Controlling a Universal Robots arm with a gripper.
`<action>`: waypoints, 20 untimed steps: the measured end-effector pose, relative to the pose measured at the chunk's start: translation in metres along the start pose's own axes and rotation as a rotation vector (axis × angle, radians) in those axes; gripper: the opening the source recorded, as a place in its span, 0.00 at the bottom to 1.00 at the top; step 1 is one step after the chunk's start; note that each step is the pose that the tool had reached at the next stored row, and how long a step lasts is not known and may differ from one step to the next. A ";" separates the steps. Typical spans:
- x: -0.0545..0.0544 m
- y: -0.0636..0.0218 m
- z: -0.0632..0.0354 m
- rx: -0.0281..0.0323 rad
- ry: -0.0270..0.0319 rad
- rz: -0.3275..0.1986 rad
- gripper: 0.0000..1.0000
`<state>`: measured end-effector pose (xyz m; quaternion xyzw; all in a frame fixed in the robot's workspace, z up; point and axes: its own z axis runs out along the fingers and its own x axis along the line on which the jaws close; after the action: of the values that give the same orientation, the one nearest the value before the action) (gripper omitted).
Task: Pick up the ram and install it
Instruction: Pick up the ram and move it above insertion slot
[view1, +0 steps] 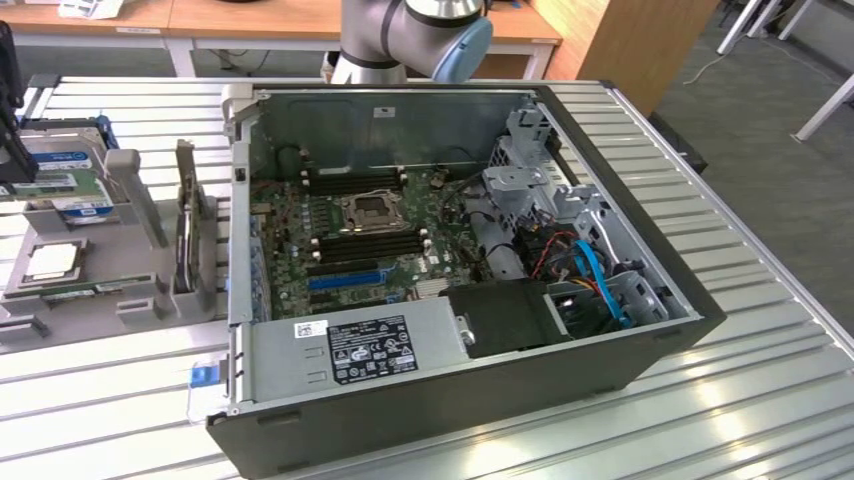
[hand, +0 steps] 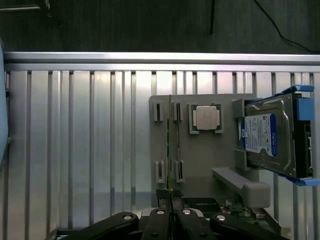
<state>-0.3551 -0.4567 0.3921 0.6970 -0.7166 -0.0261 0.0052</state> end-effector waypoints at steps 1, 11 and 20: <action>0.000 0.0000 -0.0001 -0.0001 0.0000 0.000 0.12; 0.000 -0.0047 -0.0003 -0.0001 0.0001 0.000 0.12; 0.000 -0.0133 -0.0007 -0.0002 0.0001 0.000 0.12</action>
<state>-0.3418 -0.4567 0.3922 0.6970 -0.7166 -0.0262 0.0053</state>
